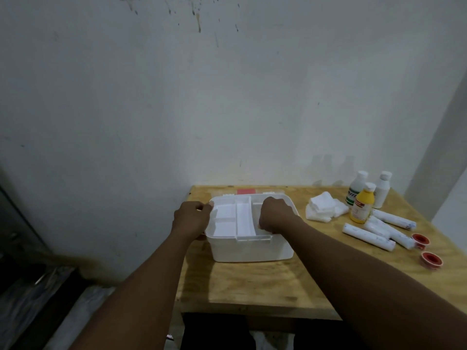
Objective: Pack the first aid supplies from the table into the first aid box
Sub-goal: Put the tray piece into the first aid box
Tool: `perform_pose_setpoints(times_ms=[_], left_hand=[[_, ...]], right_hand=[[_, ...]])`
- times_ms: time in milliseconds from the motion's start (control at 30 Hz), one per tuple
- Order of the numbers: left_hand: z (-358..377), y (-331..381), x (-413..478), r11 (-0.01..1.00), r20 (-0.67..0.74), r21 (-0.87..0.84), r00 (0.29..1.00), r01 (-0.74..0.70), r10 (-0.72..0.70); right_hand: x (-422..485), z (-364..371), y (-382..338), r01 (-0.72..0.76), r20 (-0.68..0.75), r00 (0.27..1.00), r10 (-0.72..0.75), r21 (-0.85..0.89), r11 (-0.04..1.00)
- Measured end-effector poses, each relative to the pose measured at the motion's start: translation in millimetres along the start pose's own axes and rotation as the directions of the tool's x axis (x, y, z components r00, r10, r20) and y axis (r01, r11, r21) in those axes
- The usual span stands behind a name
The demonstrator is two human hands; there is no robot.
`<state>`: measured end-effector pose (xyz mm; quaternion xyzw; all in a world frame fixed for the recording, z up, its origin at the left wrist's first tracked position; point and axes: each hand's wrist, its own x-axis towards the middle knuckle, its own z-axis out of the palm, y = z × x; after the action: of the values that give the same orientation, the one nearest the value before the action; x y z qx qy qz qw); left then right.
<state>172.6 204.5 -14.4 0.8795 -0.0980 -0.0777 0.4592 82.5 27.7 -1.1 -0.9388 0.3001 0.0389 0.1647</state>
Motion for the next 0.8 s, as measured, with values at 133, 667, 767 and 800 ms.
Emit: perform_pose_setpoints(times_ms=[133, 667, 767, 800], left_hand=[[1.0, 0.0, 0.0, 1.0, 0.006, -0.006, 1.0, 0.01, -0.009], [3.8, 2.1, -2.4, 1.0, -0.015, -0.001, 1.0, 0.019, -0.019], [4.1, 3.1, -2.7, 1.0, -0.014, 0.005, 1.0, 0.026, -0.025], [4.0, 3.3, -2.8, 1.0, -0.014, 0.005, 1.0, 0.025, -0.025]], right_hand=[[1.8, -2.0, 1.3, -0.081, 0.092, 0.993, 0.073, 0.083, 0.993], [19.9, 0.8, -4.6, -0.539, 0.558, 0.828, 0.051, 0.769, 0.344], [20.4, 4.4, -9.7, -0.543, 0.564, 0.825, 0.012, 0.789, 0.288], [21.7, 5.6, -10.8, -0.53, 0.549, 0.836, 0.023, 0.795, 0.297]])
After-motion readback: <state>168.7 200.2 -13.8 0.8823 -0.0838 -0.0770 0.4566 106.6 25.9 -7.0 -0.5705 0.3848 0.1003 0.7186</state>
